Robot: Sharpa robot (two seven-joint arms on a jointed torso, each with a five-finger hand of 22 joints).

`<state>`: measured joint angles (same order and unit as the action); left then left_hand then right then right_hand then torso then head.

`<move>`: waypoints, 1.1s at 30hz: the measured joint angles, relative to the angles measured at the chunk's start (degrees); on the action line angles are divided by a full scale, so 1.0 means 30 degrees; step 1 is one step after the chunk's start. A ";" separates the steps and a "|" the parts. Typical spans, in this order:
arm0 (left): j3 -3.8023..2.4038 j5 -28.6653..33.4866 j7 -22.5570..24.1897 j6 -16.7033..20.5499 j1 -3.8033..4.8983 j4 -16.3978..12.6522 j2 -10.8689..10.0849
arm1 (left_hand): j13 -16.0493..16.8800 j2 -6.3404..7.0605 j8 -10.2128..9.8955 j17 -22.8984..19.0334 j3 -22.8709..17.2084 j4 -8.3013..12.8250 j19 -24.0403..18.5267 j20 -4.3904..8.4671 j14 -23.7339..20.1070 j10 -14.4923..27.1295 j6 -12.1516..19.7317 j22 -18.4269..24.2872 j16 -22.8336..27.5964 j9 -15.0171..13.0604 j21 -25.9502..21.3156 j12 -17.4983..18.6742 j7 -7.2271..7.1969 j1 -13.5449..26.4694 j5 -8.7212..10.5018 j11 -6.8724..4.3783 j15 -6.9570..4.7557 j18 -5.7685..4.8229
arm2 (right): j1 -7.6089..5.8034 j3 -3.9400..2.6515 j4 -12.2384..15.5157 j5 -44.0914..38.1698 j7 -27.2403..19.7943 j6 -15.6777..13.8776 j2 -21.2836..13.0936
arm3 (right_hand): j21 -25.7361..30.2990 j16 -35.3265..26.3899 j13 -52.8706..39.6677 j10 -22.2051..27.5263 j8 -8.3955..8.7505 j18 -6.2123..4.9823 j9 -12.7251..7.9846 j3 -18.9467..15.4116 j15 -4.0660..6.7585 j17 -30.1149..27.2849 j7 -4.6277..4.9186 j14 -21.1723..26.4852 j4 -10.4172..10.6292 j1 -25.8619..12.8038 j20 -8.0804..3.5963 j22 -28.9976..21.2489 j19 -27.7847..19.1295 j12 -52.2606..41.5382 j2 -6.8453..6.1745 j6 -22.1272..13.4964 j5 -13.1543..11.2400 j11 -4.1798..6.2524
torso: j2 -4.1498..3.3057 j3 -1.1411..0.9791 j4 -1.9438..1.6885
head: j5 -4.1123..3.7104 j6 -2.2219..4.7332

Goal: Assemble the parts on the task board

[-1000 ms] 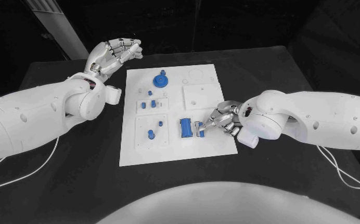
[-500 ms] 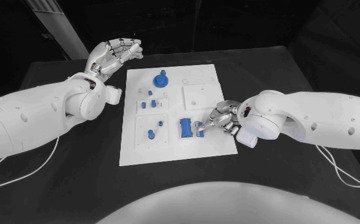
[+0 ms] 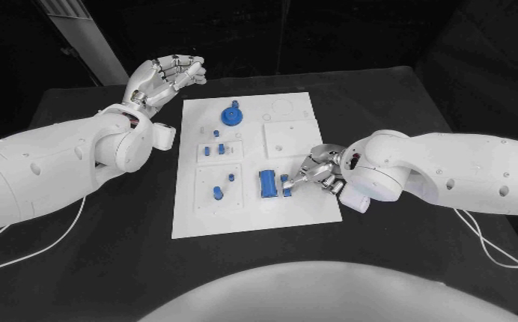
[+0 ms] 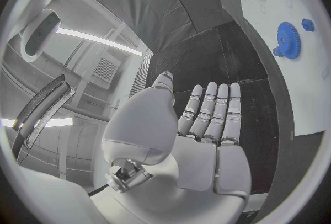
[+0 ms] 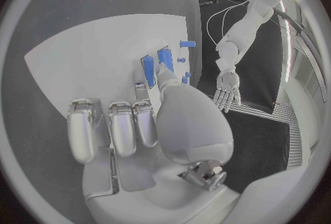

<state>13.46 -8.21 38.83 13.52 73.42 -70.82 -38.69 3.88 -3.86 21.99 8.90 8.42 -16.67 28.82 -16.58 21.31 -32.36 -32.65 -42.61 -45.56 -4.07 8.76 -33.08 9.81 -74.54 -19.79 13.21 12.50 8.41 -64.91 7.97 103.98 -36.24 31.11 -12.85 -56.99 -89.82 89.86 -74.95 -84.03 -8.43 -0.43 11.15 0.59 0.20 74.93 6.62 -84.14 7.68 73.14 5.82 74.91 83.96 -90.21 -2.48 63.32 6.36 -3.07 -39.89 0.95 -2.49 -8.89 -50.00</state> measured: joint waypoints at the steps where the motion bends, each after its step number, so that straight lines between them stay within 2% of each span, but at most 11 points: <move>1: 0.0000 0.0000 0.0000 -0.0001 0.0000 0.0003 0.0001 | 0.0000 0.0000 0.0000 0.0000 0.0000 0.0000 -0.0001 0.0000 0.0000 0.0000 0.0000 0.0000 0.0000 0.0000 0.0000 0.0000 0.0000 0.0000 0.0000 0.0000 0.0000 0.0000 | 0.0000 0.0000 0.0007 -0.0059 0.0015 0.0001 0.0001 | 0.0000 0.0000 0.0001 0.0000 0.0000 0.0001 0.0020 -0.0155 0.0000 0.0000 -0.0004 0.0000 0.0086 -0.0091 0.0000 0.0000 0.0000 0.0000 -0.0057 0.0122 -0.0111 0.0000 | 0.0000 0.0000 0.0000 | 0.0000 0.0000; 8: 0.0000 0.0000 0.0000 -0.0009 0.0000 0.0013 0.0006 | 0.0000 0.0000 0.0000 0.0001 0.0000 0.0000 0.0000 0.0000 0.0000 0.0000 0.0000 0.0000 0.0000 0.0000 0.0000 0.0000 0.0000 0.0000 0.0000 0.0000 0.0000 0.0000 | 0.0000 0.0000 0.0060 -0.0428 0.0107 0.0029 -0.0006 | 0.0000 0.0000 0.0001 0.0003 -0.0348 0.0000 0.0329 -0.1022 0.0071 0.0000 -0.0189 0.0071 0.0820 -0.0335 0.0000 0.0000 0.0000 0.0000 -0.0097 0.0322 -0.1036 0.0011 | 0.0000 0.0000 0.0004 | 0.0002 0.0000; 10: 0.0000 0.0000 0.0000 -0.0013 -0.0001 0.0013 0.0007 | 0.0000 0.0000 0.0000 0.0001 0.0000 0.0000 -0.0001 0.0000 0.0000 0.0000 0.0000 0.0000 0.0000 0.0000 0.0000 0.0000 0.0000 0.0000 0.0000 0.0000 0.0000 -0.0001 | 0.0001 0.0000 0.0094 -0.0563 0.0136 0.0036 -0.0030 | 0.0000 0.0000 0.0000 -0.0001 -0.0479 0.0000 0.0439 -0.1216 0.0071 0.0000 -0.0247 0.0070 0.1014 -0.0335 0.0000 0.0000 0.0000 0.0000 -0.0097 0.0443 -0.1051 0.0144 | 0.0000 0.0000 0.0004 | 0.0002 0.0000; 16: 0.0000 0.0000 0.0000 -0.0020 -0.0006 0.0013 -0.0011 | 0.0000 0.0000 0.0000 0.0001 0.0000 0.0000 0.0000 0.0000 0.0000 0.0000 0.0000 0.0000 0.0000 0.0000 0.0000 0.0000 0.0000 0.0000 0.0001 0.0000 0.0000 -0.0001 | 0.0003 0.0001 0.0312 -0.1459 0.0194 0.0037 -0.0277 | 0.0000 0.0000 0.0000 -0.0032 -0.1685 0.0001 0.1315 -0.1967 0.0520 0.0000 -0.0579 0.0032 0.1766 -0.0529 -0.0349 0.0000 0.0006 0.0000 -0.0140 0.0872 -0.1121 0.0449 | 0.0011 -0.0004 0.0004 | 0.0018 0.0000; 20: 0.0000 0.0000 0.0000 -0.0021 -0.0009 0.0014 -0.0029 | 0.0001 0.0000 0.0000 0.0001 0.0000 0.0000 0.0000 0.0000 0.0000 0.0000 0.0000 -0.0001 0.0000 0.0000 0.0000 0.0000 0.0000 0.0000 0.0000 0.0000 0.0000 0.0000 | 0.0003 0.0001 0.0454 -0.2200 0.0242 0.0067 -0.0404 | 0.0000 0.0000 0.0001 0.0022 -0.2969 -0.0001 0.2404 -0.2475 0.0789 0.0000 -0.0846 0.0061 0.2274 -0.0535 -0.0623 0.0000 -0.0001 -0.0001 -0.0146 0.0997 -0.1121 0.0735 | 0.0011 -0.0005 0.0015 | 0.0035 0.0000; 22: 0.0000 0.0000 0.0000 -0.0024 -0.0021 0.0017 -0.0029 | 0.0000 0.0000 0.0000 -0.0049 0.0053 -0.0053 0.0000 0.0000 0.0000 0.0000 0.0000 0.0015 -0.0056 0.0000 0.0000 0.0000 0.0000 0.0000 -0.0076 -0.0001 0.0000 0.0000 | 0.0003 0.0001 0.0527 -0.2614 0.0323 0.0181 -0.0437 | 0.0000 0.0001 0.0001 -0.0004 -0.3898 0.0002 0.3281 -0.2744 0.0912 0.0000 -0.1091 0.0009 0.2565 -0.0560 -0.0836 0.0000 0.0000 0.0000 -0.0109 0.0754 -0.1121 0.0969 | 0.0011 -0.0005 0.0022 | 0.0016 0.0000; 23: 0.0000 0.0000 0.0000 -0.0026 -0.0027 0.0019 -0.0027 | 0.0000 0.0000 0.0000 -0.0071 0.0053 -0.0053 0.0000 0.0000 0.0000 0.0000 0.0000 0.0027 -0.0070 0.0000 0.0000 0.0000 0.0000 0.0000 -0.0076 0.0000 0.0000 0.0000 | 0.0003 0.0002 0.0549 -0.2762 0.0368 0.0258 -0.0438 | 0.0000 0.0000 0.0000 0.0002 -0.4355 0.0001 0.3728 -0.2829 0.1009 0.0000 -0.1191 0.0072 0.2697 -0.0689 -0.0864 0.0000 0.0028 0.0000 0.0023 0.0618 -0.1121 0.0978 | 0.0013 -0.0005 0.0022 | -0.0004 0.0000; 24: 0.0000 0.0000 0.0000 -0.0028 -0.0031 0.0021 -0.0024 | 0.0001 0.0000 0.0000 -0.0076 0.0053 -0.0053 0.0000 0.0000 0.0000 0.0000 0.0000 0.0028 -0.0069 0.0000 0.0000 0.0000 0.0000 0.0001 -0.0076 0.0000 0.0000 -0.0001 | 0.0003 0.0002 0.0573 -0.2899 0.0416 0.0359 -0.0438 | 0.0000 0.0000 0.0000 0.0000 -0.5071 0.0001 0.4452 -0.2971 0.1203 0.0000 -0.1271 0.0035 0.2838 -0.0666 -0.0889 0.0000 0.0016 0.0000 0.0123 0.0242 -0.1121 0.1111 | 0.0015 -0.0005 0.0022 | -0.0022 0.0000; 26: 0.0000 0.0000 0.0000 -0.0034 -0.0035 0.0023 -0.0018 | 0.0000 0.0000 0.0000 -0.0076 0.0053 -0.0053 0.0000 0.0000 0.0000 0.0000 0.0000 0.0027 -0.0069 0.0001 0.0000 0.0000 0.0000 0.0001 -0.0075 0.0000 0.0000 0.0000 | 0.0003 0.0002 0.0604 -0.3163 0.0569 0.0700 -0.0430 | 0.0000 0.0000 0.0001 0.0001 -0.6117 0.0000 0.5491 -0.3207 0.1202 0.0000 -0.1333 0.0034 0.2951 -0.0922 -0.1098 0.0000 -0.0001 0.0000 0.0668 -0.0277 -0.1178 0.1169 | 0.0015 -0.0005 0.0022 | -0.0048 0.0000; 30: 0.0000 0.0000 0.0000 -0.0044 -0.0058 0.0025 -0.0015 | 0.0001 0.0000 -0.0001 -0.0076 0.0053 -0.0053 0.0000 0.0000 0.0000 0.0000 0.0000 0.0027 -0.0069 0.0000 0.0000 0.0000 0.0000 0.0000 -0.0075 0.0000 0.0000 -0.0001 | 0.0003 0.0002 0.0612 -0.3504 0.0885 0.1578 -0.0358 | 0.0000 0.0000 0.0001 0.0032 -0.7607 0.0001 0.7068 -0.3710 0.1279 0.0000 -0.1425 0.0035 0.2954 -0.1476 -0.1098 0.0000 -0.0003 0.0000 0.1355 -0.1190 -0.1183 0.1273 | 0.0015 -0.0005 0.0022 | -0.0082 0.0000; 33: 0.0000 0.0000 0.0000 -0.0048 -0.0059 0.0028 -0.0015 | 0.0000 0.0000 0.0000 -0.0075 0.0053 -0.0053 0.0000 0.0000 0.0000 0.0000 0.0000 0.0026 -0.0069 0.0000 0.0000 0.0000 0.0000 0.0000 -0.0075 0.0000 0.0000 0.0000 | 0.0003 0.0002 0.0613 -0.3685 0.1100 0.2179 -0.0282 | 0.0000 0.0000 0.0001 -0.0034 -0.8670 -0.0001 0.8270 -0.4160 0.1340 0.0000 -0.1470 0.0030 0.2959 -0.1204 -0.1240 0.0000 0.0002 -0.0001 0.1743 -0.2005 -0.1183 0.1339 | 0.0013 0.0000 0.0020 | -0.0103 0.0000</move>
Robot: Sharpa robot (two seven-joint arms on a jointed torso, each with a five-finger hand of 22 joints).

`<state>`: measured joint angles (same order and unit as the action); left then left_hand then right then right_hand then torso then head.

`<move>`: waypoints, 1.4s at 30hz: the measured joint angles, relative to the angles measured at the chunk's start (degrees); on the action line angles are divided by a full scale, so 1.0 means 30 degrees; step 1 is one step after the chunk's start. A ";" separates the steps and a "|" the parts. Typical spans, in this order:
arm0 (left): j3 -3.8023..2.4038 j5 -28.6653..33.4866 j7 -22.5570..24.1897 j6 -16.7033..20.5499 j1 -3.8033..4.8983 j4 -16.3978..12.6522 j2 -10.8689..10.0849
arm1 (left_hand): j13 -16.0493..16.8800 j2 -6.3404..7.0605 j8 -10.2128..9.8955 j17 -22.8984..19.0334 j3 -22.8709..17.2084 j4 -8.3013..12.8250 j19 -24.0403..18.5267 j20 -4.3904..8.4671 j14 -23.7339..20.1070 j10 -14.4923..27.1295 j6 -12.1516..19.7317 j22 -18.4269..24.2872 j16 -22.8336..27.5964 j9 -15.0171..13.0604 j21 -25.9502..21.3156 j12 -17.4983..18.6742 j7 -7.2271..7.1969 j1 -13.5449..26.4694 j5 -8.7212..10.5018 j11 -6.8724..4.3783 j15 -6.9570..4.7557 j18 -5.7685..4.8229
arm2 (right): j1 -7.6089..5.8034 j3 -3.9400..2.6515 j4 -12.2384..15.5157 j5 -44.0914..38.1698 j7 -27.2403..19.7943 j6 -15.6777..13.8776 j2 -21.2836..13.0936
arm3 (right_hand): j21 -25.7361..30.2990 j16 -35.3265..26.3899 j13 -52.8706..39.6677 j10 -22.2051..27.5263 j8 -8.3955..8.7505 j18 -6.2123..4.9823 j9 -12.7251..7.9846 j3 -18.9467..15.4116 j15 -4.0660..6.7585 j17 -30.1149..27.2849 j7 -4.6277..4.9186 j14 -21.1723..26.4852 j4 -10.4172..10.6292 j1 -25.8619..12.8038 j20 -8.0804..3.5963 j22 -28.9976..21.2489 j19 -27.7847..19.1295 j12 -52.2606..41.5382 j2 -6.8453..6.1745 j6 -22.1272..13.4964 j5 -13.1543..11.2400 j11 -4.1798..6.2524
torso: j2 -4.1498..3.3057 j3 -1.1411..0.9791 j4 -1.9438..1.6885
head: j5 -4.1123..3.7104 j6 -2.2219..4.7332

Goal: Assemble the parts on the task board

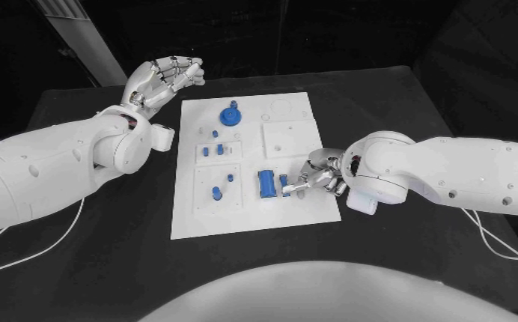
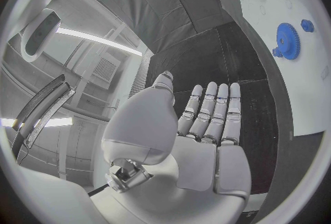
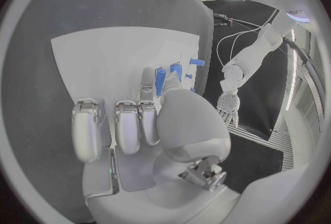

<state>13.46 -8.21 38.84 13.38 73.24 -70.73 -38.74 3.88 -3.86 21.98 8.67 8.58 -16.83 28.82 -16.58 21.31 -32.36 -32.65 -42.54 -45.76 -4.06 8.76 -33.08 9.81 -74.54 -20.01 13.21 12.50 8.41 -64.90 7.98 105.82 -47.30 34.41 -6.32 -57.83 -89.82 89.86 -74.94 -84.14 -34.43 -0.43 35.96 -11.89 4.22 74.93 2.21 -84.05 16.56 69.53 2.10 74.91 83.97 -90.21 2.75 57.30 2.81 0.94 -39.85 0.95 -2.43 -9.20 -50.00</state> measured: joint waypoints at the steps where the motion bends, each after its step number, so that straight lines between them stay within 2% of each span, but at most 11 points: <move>1: 0.0000 0.0000 0.0000 -0.0001 0.0000 0.0000 0.0000 | 0.0001 0.0000 0.0000 0.0000 0.0000 0.0000 0.0000 0.0000 0.0000 0.0000 0.0000 -0.0001 0.0000 0.0000 0.0000 0.0000 0.0000 0.0000 0.0000 0.0000 0.0000 0.0000 | 0.0000 0.0000 -0.0003 -0.0049 0.0059 0.0153 0.0020 | 0.0000 0.0000 -0.0001 0.0000 -0.0219 -0.0001 0.0261 -0.0099 0.0000 0.0000 -0.0008 0.0000 -0.0029 0.0087 0.0001 0.0000 0.0000 0.0000 0.0087 -0.0168 0.0000 0.0000 | -0.0002 0.0002 -0.0002 | -0.0005 0.0000; 6: 0.0000 0.0000 0.0000 -0.0007 -0.0005 0.0000 0.0000 | 0.0000 0.0000 0.0000 0.0001 0.0000 0.0000 0.0000 0.0000 0.0000 0.0000 0.0000 -0.0001 0.0000 0.0000 0.0000 0.0000 0.0000 0.0000 0.0000 -0.0001 0.0000 -0.0001 | 0.0001 0.0002 -0.0096 -0.0230 0.0325 0.0758 0.0152 | 0.0000 0.0000 -0.0006 0.0046 -0.0779 0.0000 0.0926 -0.0141 0.0000 0.0000 -0.0121 0.0000 -0.0072 0.0610 0.0002 0.0000 -0.0001 -0.0003 0.0610 -0.0346 0.0000 0.0044 | -0.0011 0.0005 -0.0020 | -0.0027 0.0000; 10: 0.0000 0.0000 0.0000 -0.0013 -0.0006 -0.0002 0.0000 | 0.0000 0.0000 0.0000 0.0001 -0.0001 0.0000 0.0000 0.0000 0.0000 0.0000 0.0000 -0.0002 0.0000 0.0000 0.0000 0.0000 0.0000 0.0000 0.0001 0.0000 0.0000 -0.0001 | 0.0001 0.0001 -0.0172 -0.0321 0.0488 0.1062 0.0247 | 0.0000 0.0000 -0.0019 0.0069 -0.0943 0.0000 0.1205 -0.0198 -0.0001 0.0001 -0.0136 0.0001 -0.0129 0.0957 0.0002 0.0000 -0.0002 -0.0008 0.0957 -0.0501 0.0000 0.0067 | -0.0011 0.0005 -0.0020 | -0.0029 0.0000; 18: 0.0000 0.0000 0.0000 -0.0019 -0.0007 -0.0007 -0.0001 | 0.0001 0.0000 0.0000 0.0002 0.0000 0.0000 0.0000 0.0000 0.0000 0.0000 0.0000 -0.0004 0.0001 0.0000 0.0000 0.0000 0.0000 0.0000 0.0001 0.0000 0.0000 0.0000 | 0.0001 0.0000 -0.0292 -0.0426 0.0774 0.1425 0.0354 | 0.0000 0.0000 -0.0051 0.0072 -0.1155 0.0001 0.1504 -0.0163 -0.0002 0.0001 -0.0203 0.0001 -0.0208 0.1484 0.0003 -0.0001 -0.0002 -0.0048 0.1230 -0.0567 0.0001 0.0063 | -0.0011 0.0005 -0.0024 | -0.0015 0.0000; 32: 0.0000 0.0000 0.0000 -0.0023 -0.0009 -0.0007 0.0004 | 0.0001 0.0000 0.0000 0.0003 -0.0001 0.0000 0.0000 0.0000 0.0000 0.0000 0.0000 -0.0006 0.0002 0.0000 0.0000 0.0000 0.0000 0.0000 0.0002 0.0000 0.0000 -0.0001 | 0.0001 -0.0002 -0.0423 -0.0480 0.0860 0.1364 0.0398 | 0.0000 0.0000 -0.0058 0.0001 -0.1225 0.0001 0.1691 -0.0107 -0.0006 0.0000 -0.0166 0.0001 -0.0152 0.1757 0.0005 0.0000 -0.0003 0.0002 0.1613 -0.0664 0.0002 0.0132 | -0.0009 -0.0002 -0.0024 | -0.0027 0.0000; 36: 0.0000 0.0000 0.0000 -0.0023 -0.0009 -0.0007 0.0005 | 0.0000 0.0000 0.0000 0.0004 0.0000 0.0000 0.0000 0.0000 0.0000 0.0000 0.0000 -0.0006 0.0002 0.0000 0.0000 0.0000 0.0000 0.0000 0.0002 0.0000 0.0000 -0.0001 | 0.0001 -0.0002 -0.0430 -0.0487 0.0852 0.1355 0.0420 | 0.0000 0.0000 -0.0058 0.0002 -0.1318 0.0000 0.1814 -0.0251 -0.0007 0.0000 -0.0196 0.0001 -0.0295 0.1844 0.0005 -0.0001 -0.0003 -0.0010 0.1575 -0.0695 0.0002 0.0132 | -0.0009 -0.0002 -0.0024 | -0.0031 0.0000; 42: 0.0000 0.0000 0.0000 -0.0023 -0.0009 -0.0005 0.0005 | 0.0000 0.0000 0.0000 0.0005 -0.0001 0.0000 0.0000 0.0000 0.0000 0.0000 0.0000 -0.0008 0.0003 0.0000 0.0000 0.0000 0.0000 0.0000 0.0002 0.0000 0.0000 -0.0001 | 0.0000 -0.0002 -0.0430 -0.0502 0.0809 0.1347 0.0412 | 0.0000 0.0000 -0.0001 0.0002 -0.1445 0.0001 0.1991 -0.0790 -0.0007 0.0000 -0.0196 0.0000 -0.0529 0.2342 0.0006 0.0000 -0.0003 -0.0001 0.0878 -0.0695 0.0002 0.0131 | -0.0009 -0.0002 -0.0022 | -0.0031 0.0000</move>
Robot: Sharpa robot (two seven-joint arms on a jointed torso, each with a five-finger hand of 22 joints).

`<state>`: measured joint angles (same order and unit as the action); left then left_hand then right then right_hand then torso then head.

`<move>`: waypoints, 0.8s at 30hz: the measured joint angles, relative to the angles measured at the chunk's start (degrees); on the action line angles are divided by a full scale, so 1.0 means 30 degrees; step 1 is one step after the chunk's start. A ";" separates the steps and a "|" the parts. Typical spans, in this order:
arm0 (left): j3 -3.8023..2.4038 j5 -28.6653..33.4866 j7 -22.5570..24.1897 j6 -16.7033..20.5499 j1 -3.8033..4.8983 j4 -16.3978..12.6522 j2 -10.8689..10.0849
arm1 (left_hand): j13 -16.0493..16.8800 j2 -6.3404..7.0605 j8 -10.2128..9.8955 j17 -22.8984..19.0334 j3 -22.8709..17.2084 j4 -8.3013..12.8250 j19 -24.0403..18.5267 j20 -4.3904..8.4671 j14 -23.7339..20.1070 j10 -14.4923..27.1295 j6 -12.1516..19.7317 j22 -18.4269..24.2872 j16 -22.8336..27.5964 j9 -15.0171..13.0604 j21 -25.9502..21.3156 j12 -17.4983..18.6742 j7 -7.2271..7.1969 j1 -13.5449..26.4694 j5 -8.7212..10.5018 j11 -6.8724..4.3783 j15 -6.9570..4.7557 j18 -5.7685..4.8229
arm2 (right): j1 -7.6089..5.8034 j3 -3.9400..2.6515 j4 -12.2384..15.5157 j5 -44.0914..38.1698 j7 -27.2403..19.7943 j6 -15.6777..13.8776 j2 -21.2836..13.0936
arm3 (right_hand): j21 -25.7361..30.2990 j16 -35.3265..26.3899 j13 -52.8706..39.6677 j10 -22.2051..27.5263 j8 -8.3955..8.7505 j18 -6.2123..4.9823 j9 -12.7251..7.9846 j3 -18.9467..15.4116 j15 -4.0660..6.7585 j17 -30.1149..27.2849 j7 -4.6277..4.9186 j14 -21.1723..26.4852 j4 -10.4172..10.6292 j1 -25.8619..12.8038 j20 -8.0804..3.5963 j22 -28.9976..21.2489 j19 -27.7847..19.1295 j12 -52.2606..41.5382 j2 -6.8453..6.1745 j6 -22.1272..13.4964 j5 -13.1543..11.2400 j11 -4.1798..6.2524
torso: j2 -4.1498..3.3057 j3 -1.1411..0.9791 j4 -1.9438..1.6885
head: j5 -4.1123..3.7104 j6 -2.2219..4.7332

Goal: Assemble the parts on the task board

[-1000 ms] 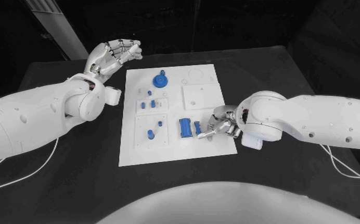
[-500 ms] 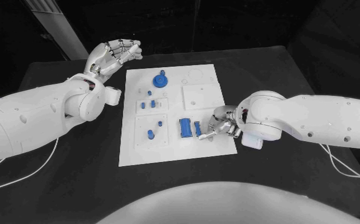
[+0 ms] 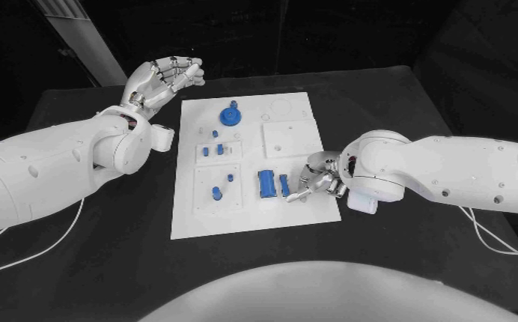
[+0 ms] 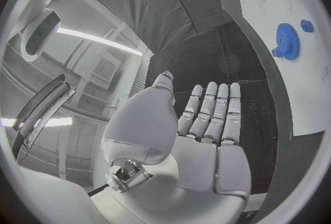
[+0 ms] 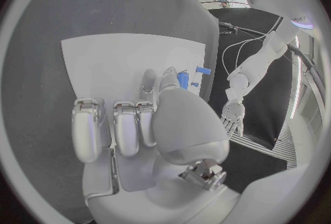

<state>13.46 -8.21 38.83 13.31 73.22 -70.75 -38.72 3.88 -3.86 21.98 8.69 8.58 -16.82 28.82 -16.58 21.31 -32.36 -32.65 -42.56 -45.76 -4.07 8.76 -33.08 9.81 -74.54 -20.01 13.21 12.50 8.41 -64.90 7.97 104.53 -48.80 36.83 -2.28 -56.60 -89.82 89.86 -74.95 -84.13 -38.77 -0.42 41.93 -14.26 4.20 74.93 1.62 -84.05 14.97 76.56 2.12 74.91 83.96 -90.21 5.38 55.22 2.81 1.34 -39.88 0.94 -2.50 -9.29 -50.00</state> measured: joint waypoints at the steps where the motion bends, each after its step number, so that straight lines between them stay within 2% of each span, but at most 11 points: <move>1: 0.0000 0.0000 0.0000 0.0000 0.0000 0.0002 0.0000 | 0.0000 0.0000 0.0000 -0.0001 0.0000 0.0000 0.0000 0.0000 0.0000 0.0000 0.0000 0.0000 0.0000 0.0000 0.0000 0.0000 -0.0001 0.0000 0.0000 0.0000 0.0000 0.0001 | 0.0000 0.0000 0.0000 -0.0005 -0.0009 -0.0010 -0.0004 | 0.0000 0.0000 0.0025 0.0000 0.0000 -0.0001 0.0002 -0.0014 0.0000 0.0001 0.0000 0.0000 0.0014 -0.0065 0.0000 0.0000 0.0000 0.0009 -0.0067 -0.0001 0.0000 0.0000 | 0.0000 0.0000 0.0000 | 0.0000 0.0000; 4: 0.0000 0.0000 0.0000 0.0000 0.0000 0.0004 0.0000 | 0.0000 0.0000 0.0000 -0.0001 0.0000 0.0000 0.0000 0.0000 0.0000 0.0000 0.0000 0.0001 0.0001 0.0000 0.0000 0.0000 0.0000 0.0000 0.0000 -0.0001 0.0000 0.0000 | 0.0000 0.0000 0.0000 -0.0029 -0.0033 -0.0035 -0.0006 | 0.0000 0.0000 0.0036 0.0002 -0.0014 -0.0002 0.0033 -0.0066 0.0001 0.0000 0.0000 0.0000 -0.0038 -0.0058 0.0000 0.0000 0.0000 0.0014 -0.0170 0.0000 0.0000 0.0003 | 0.0000 0.0000 0.0000 | 0.0000 0.0000; 11: 0.0000 0.0000 0.0000 -0.0001 0.0000 0.0004 0.0003 | 0.0000 0.0000 0.0000 0.0000 0.0000 0.0000 0.0000 0.0000 0.0000 0.0000 0.0000 -0.0001 0.0011 0.0000 0.0000 0.0000 0.0000 0.0000 0.0000 0.0000 0.0000 0.0001 | 0.0000 0.0000 0.0017 -0.0190 -0.0129 -0.0046 -0.0026 | 0.0000 0.0000 -0.0019 -0.0001 -0.0095 -0.0001 0.0166 -0.0166 0.0113 0.0000 0.0000 0.0027 -0.0574 0.0682 -0.0068 0.0000 0.0069 0.0082 -0.0832 0.0000 0.0001 0.0138 | 0.0000 0.0000 0.0000 | 0.0000 0.0000; 14: 0.0000 0.0000 0.0000 -0.0001 0.0000 0.0008 0.0003 | 0.0000 0.0000 0.0000 0.0000 0.0000 0.0000 0.0000 0.0000 0.0000 0.0000 0.0000 -0.0002 0.0012 0.0000 0.0000 0.0000 0.0000 0.0000 0.0001 0.0000 0.0000 0.0000 | 0.0000 0.0000 0.0032 -0.0253 -0.0232 -0.0084 -0.0051 | 0.0000 0.0000 -0.0023 -0.0002 -0.0095 -0.0001 0.0199 -0.0218 0.0142 0.0000 0.0001 -0.0001 -0.0626 0.0726 -0.0068 -0.0001 0.0069 0.0080 -0.0877 0.0000 0.0001 0.0139 | 0.0000 0.0000 0.0000 | 0.0007 0.0000; 18: 0.0000 0.0000 0.0000 -0.0002 0.0000 0.0018 0.0003 | 0.0000 0.0000 0.0000 0.0000 0.0000 0.0000 -0.0001 0.0000 0.0000 0.0000 0.0001 -0.0001 0.0012 0.0000 0.0000 0.0000 0.0000 0.0000 0.0000 0.0000 0.0000 0.0000 | 0.0000 0.0000 0.0051 -0.0309 -0.0415 -0.0232 -0.0078 | 0.0000 0.0000 -0.0024 -0.0005 -0.0094 -0.0002 0.0236 -0.0477 0.0143 0.0000 -0.0069 -0.0002 -0.0367 0.0523 -0.0068 -0.0001 0.0069 0.0082 -0.1060 0.0070 0.0001 0.0142 | 0.0007 0.0000 0.0002 | 0.0011 0.0000; 24: 0.0000 0.0000 0.0000 -0.0009 -0.0002 0.0030 0.0014 | 0.0000 -0.0087 0.0103 -0.0078 0.0055 0.0055 0.0000 0.0000 0.0000 0.0000 0.0073 0.0020 0.0012 0.0010 -0.0072 -0.0121 -0.0071 -0.0087 0.0001 0.0000 0.0000 -0.0001 | 0.0000 0.0001 0.0053 -0.0349 -0.0638 -0.0477 -0.0095 | 0.0000 0.0000 -0.0019 -0.0039 -0.0095 -0.0001 0.0316 -0.0634 0.0145 0.0000 -0.0070 0.0000 0.0145 -0.0027 -0.0067 0.0000 0.0068 0.0082 -0.1107 0.0070 0.0001 0.0177 | 0.0007 0.0000 0.0005 | -0.0015 0.0000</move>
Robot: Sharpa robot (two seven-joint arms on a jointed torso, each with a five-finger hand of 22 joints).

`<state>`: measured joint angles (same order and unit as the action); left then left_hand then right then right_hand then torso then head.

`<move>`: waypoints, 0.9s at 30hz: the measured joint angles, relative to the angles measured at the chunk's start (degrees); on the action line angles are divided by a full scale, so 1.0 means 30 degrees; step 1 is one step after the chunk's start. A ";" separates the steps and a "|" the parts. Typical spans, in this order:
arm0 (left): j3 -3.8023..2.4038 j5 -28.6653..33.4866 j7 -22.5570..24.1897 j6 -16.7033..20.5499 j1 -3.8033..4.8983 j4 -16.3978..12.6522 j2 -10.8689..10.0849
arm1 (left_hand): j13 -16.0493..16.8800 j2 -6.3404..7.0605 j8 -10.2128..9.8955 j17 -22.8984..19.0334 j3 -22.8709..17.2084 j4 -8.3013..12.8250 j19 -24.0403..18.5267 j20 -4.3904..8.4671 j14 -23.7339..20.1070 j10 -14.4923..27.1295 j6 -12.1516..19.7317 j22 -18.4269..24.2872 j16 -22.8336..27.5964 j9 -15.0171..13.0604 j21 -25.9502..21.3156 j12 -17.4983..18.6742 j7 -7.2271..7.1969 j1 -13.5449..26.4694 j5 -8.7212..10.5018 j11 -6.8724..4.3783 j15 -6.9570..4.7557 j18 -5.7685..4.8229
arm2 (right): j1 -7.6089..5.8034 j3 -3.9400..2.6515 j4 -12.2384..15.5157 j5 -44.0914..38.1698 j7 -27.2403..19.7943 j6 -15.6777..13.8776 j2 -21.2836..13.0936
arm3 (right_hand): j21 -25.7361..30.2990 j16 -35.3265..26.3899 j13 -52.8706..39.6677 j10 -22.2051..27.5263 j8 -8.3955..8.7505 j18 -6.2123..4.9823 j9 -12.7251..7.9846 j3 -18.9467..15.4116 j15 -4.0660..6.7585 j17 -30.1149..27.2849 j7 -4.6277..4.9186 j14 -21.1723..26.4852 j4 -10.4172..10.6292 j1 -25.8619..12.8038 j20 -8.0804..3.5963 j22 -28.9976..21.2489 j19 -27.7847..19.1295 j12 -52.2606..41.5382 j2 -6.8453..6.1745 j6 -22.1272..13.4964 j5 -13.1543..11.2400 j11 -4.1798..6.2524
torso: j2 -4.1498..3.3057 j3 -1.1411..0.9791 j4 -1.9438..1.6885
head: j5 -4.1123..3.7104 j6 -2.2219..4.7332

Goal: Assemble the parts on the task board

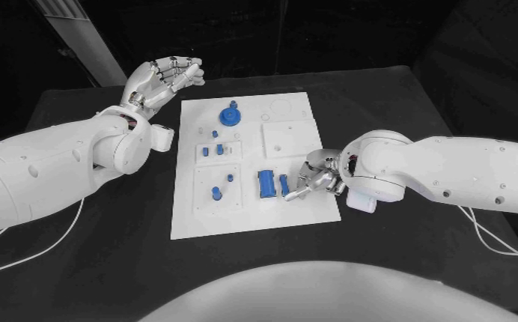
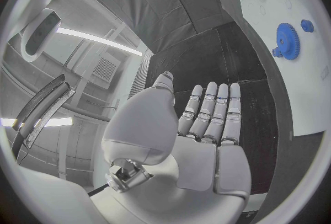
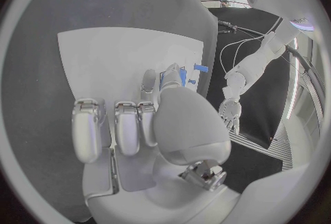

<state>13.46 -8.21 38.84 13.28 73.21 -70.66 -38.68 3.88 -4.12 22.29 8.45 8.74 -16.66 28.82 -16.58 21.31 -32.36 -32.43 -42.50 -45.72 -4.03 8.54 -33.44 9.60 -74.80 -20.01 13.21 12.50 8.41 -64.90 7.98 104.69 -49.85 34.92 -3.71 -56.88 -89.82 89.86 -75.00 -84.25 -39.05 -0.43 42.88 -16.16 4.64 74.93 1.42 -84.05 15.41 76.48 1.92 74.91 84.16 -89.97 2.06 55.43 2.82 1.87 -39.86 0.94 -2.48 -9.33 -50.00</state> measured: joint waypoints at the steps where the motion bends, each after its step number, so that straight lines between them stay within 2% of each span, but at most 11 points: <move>1: 0.0000 0.0000 0.0000 -0.0001 -0.0003 0.0002 0.0000 | 0.0000 0.0000 0.0000 -0.0002 0.0000 0.0000 0.0000 0.0000 0.0000 -0.0001 0.0000 0.0001 0.0000 0.0008 0.0000 -0.0017 0.0000 0.0000 0.0000 0.0000 0.0000 0.0001 | 0.0000 0.0000 0.0000 -0.0009 -0.0035 -0.0051 0.0000 | 0.0000 0.0000 0.0000 0.0000 0.0000 0.0001 0.0012 0.0005 0.0000 -0.0001 0.0001 0.0000 0.0098 -0.0050 0.0000 0.0000 0.0000 0.0000 -0.0001 0.0000 0.0000 0.0000 | 0.0000 0.0000 0.0000 | 0.0000 0.0000; 5: 0.0000 0.0000 0.0000 -0.0005 -0.0005 0.0004 0.0000 | 0.0000 0.0000 0.0000 -0.0002 0.0000 0.0000 0.0000 0.0000 0.0000 0.0000 0.0000 0.0000 0.0000 0.0007 0.0000 -0.0018 0.0000 0.0000 0.0000 0.0000 0.0000 0.0002 | 0.0000 0.0000 -0.0017 -0.0029 -0.0126 -0.0208 0.0007 | 0.0000 0.0000 0.0001 -0.0001 0.0000 0.0001 0.0036 0.0046 -0.0001 0.0000 0.0001 0.0000 0.0301 -0.0215 -0.0067 0.0000 -0.0068 0.0000 -0.0130 0.0000 0.0000 0.0000 | 0.0000 0.0000 0.0000 | 0.0000 0.0000; 7: 0.0000 0.0000 0.0000 -0.0006 -0.0005 0.0004 -0.0001 | 0.0000 0.0000 -0.0001 -0.0002 0.0000 0.0000 0.0000 0.0000 0.0000 0.0000 0.0000 -0.0001 0.0000 0.0007 0.0000 -0.0018 0.0000 0.0000 0.0000 0.0000 0.0000 0.0001 | 0.0000 0.0000 -0.0030 -0.0034 -0.0149 -0.0264 0.0016 | 0.0000 0.0000 0.0000 0.0000 0.0000 0.0000 0.0061 0.0077 -0.0001 0.0000 -0.0058 0.0000 0.0331 -0.0366 -0.0067 0.0000 -0.0068 -0.0001 0.0022 0.0059 0.0001 0.0000 | 0.0000 0.0000 0.0000 | -0.0002 0.0000; 14: 0.0000 0.0000 0.0000 -0.0011 -0.0006 0.0004 -0.0007 | 0.0000 0.0000 -0.0004 -0.0001 0.0000 0.0000 0.0000 0.0000 0.0000 0.0000 0.0000 -0.0002 0.0000 0.0005 0.0000 -0.0018 0.0000 0.0000 0.0000 0.0000 0.0000 0.0001 | 0.0000 0.0000 -0.0083 -0.0053 -0.0164 -0.0375 0.0054 | 0.0000 0.0000 -0.0001 0.0000 0.0000 0.0002 0.0102 0.0100 -0.0002 0.0000 -0.0070 0.0000 0.0354 -0.0435 -0.0067 0.0000 -0.0069 -0.0002 0.0103 0.0071 0.0001 -0.0001 | 0.0000 0.0002 0.0000 | -0.0011 0.0000; 23: 0.0000 0.0000 0.0000 -0.0015 -0.0010 0.0002 -0.0016 | 0.0000 0.0000 -0.0006 0.0000 0.0000 0.0000 0.0000 0.0000 0.0000 0.0000 -0.0001 -0.0003 0.0000 0.0004 0.0001 -0.0017 0.0000 0.0001 0.0001 0.0000 0.0000 0.0001 | 0.0000 0.0000 -0.0116 -0.0071 -0.0086 -0.0372 0.0133 | 0.0000 0.0000 -0.0040 0.0074 0.0000 0.0002 0.0190 0.0387 -0.0003 -0.0001 -0.0107 0.0001 0.0151 0.0181 -0.0066 0.0000 -0.0068 -0.0045 0.0718 0.0109 0.0001 0.0063 | 0.0000 0.0002 -0.0002 | -0.0029 0.0000; 27: 0.0000 0.0000 0.0000 -0.0015 -0.0011 0.0000 -0.0018 | 0.0000 0.0000 -0.0006 0.0001 -0.0001 0.0000 0.0000 0.0000 0.0000 0.0000 -0.0001 -0.0004 0.0001 0.0004 0.0001 -0.0018 0.0001 0.0000 0.0000 0.0000 0.0000 0.0002 | 0.0000 0.0000 -0.0132 -0.0091 -0.0046 -0.0370 0.0179 | 0.0000 0.0000 -0.0115 0.0083 0.0096 0.0001 0.0242 0.0690 -0.0007 -0.0001 -0.0139 0.0001 0.0077 0.0621 -0.0066 0.0000 -0.0068 -0.0149 0.1156 0.0140 0.0001 0.0054 | 0.0000 0.0000 -0.0004 | -0.0040 0.0000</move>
<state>13.46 -8.21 38.83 13.24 73.18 -70.66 -38.73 3.88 -4.12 22.27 8.45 8.74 -16.66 28.82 -16.58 21.31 -32.36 -32.44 -42.51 -45.72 -4.02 8.54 -33.50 9.60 -74.80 -20.01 13.21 12.50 8.41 -64.90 7.98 104.29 -50.12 34.78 -4.82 -56.35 -89.82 89.86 -75.35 -84.00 -38.76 -0.42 43.60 -14.09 4.62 74.93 1.00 -84.04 15.64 78.34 1.72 74.90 83.96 -90.41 5.53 55.85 2.82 2.03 -39.86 0.94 -2.49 -9.45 -50.00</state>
